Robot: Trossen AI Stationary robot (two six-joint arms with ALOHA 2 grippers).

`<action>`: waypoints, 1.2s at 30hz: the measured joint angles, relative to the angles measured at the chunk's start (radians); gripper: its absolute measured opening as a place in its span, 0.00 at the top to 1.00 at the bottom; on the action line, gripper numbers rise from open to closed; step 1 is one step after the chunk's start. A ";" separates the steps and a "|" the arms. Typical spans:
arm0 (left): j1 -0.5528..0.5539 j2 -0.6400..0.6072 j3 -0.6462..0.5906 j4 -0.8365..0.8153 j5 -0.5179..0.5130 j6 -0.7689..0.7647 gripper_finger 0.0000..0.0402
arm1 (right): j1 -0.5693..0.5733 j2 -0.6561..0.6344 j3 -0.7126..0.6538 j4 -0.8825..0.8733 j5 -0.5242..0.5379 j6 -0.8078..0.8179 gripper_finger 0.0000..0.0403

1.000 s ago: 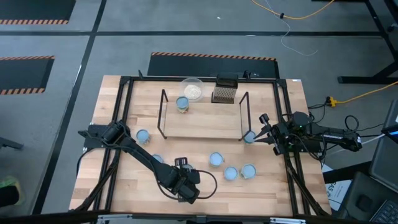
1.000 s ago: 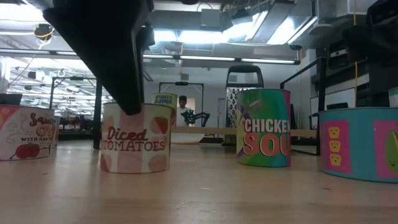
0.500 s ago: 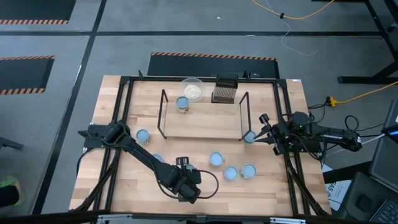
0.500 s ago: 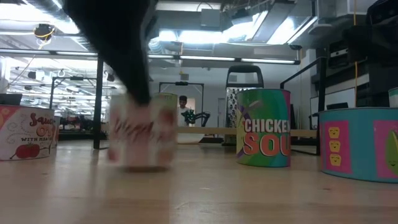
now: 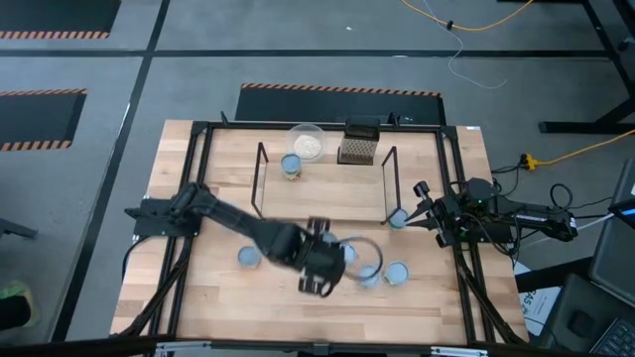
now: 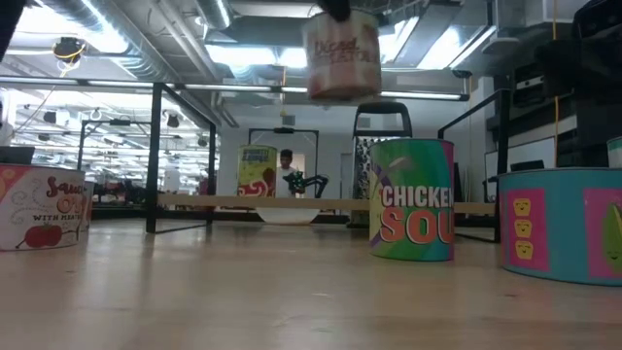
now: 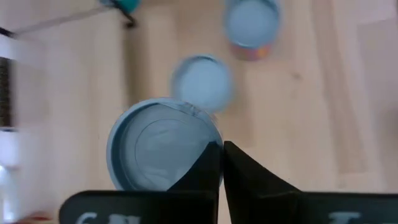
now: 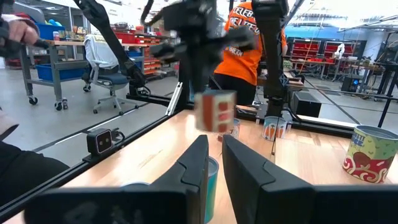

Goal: Pick and place cans onto a shelf
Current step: Put the canned diced tomatoes on the shelf

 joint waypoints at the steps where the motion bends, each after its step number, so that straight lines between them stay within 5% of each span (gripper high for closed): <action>1: 0.020 0.000 0.024 -0.024 0.002 0.029 1.00 | 0.000 0.000 0.000 0.000 0.000 0.000 0.87; 10: 0.201 -0.003 0.058 -0.127 0.118 0.185 1.00 | 0.000 0.000 0.000 0.000 0.000 0.000 0.87; 23: 0.366 -0.001 -0.242 0.081 0.269 0.304 1.00 | 0.000 0.000 0.000 0.000 0.000 0.000 0.87; 36: 0.436 -0.006 -0.286 0.104 0.340 0.303 1.00 | 0.000 0.000 0.000 0.000 0.000 0.000 0.87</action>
